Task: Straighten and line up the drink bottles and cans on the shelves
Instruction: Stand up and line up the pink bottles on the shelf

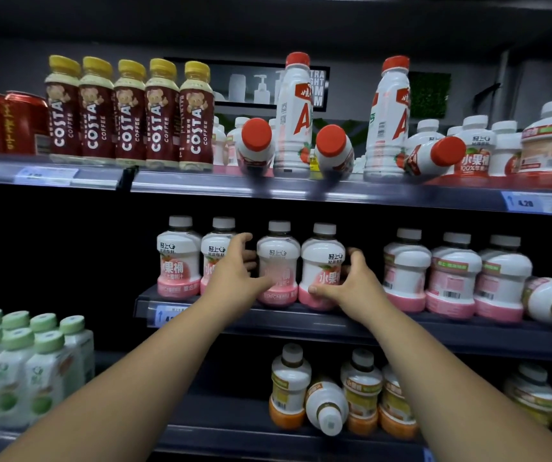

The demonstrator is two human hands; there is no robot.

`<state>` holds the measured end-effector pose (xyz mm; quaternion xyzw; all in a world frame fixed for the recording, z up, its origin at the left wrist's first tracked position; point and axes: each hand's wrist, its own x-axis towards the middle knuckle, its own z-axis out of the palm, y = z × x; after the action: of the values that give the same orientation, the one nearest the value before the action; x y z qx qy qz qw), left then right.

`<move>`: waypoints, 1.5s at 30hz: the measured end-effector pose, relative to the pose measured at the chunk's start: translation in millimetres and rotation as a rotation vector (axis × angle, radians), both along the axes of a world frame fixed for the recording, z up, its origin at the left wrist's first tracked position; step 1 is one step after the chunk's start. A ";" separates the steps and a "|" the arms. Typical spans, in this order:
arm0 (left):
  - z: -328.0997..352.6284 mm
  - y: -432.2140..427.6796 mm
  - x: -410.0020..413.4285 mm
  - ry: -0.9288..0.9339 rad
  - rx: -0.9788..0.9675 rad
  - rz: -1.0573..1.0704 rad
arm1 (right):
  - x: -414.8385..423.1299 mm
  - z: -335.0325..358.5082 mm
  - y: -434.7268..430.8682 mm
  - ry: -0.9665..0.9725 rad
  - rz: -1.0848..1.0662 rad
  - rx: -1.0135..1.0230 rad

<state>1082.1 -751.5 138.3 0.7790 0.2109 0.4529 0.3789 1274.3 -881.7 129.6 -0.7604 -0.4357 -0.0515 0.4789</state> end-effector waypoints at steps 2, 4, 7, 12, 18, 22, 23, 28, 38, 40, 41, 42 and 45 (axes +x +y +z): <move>0.4 -1.8 -9.7 -0.028 0.050 0.038 | -2.7 0.7 0.9 -0.002 0.009 0.000; 0.3 -2.5 -17.5 -0.040 0.078 0.053 | -6.7 1.7 3.4 -0.006 0.021 -0.005; -0.4 -3.0 -23.9 -0.016 0.077 0.045 | -13.9 2.6 10.1 -0.011 0.026 -0.016; -5.3 -7.7 -27.6 0.016 0.072 0.044 | -17.9 0.9 16.1 0.009 0.056 -0.009; -4.5 -36.2 -2.7 0.021 0.080 0.030 | -11.5 4.2 -18.0 -0.002 0.146 0.059; -4.2 -72.3 38.0 0.020 0.085 -0.027 | 11.1 5.3 -70.6 0.000 0.137 0.145; -5.4 -82.8 50.5 0.018 0.086 -0.050 | 18.7 4.5 -85.5 0.001 0.118 0.159; -12.2 -124.1 100.2 0.029 0.099 -0.131 | 57.0 -7.3 -141.2 0.038 -0.010 0.253; 0.0 -126.3 182.9 0.038 0.098 -0.146 | 99.7 -19.2 -170.7 0.153 -0.134 0.264; 1.8 -121.0 195.4 0.089 0.092 -0.099 | 102.4 -18.0 -165.7 0.171 -0.137 0.256; 2.6 -118.1 200.6 0.119 0.079 -0.089 | 104.7 -18.2 -162.6 0.177 -0.130 0.250; 3.5 -115.5 204.7 0.145 0.055 -0.095 | 106.9 -19.1 -159.7 0.179 -0.123 0.247; 1.3 -109.4 213.0 0.189 -0.004 -0.143 | 112.2 -21.4 -153.8 0.167 -0.133 0.248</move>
<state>1295.1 -860.9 139.6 0.8305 0.1905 0.3488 0.3904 1386.5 -1035.5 108.2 -0.7243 -0.3336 -0.0729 0.5990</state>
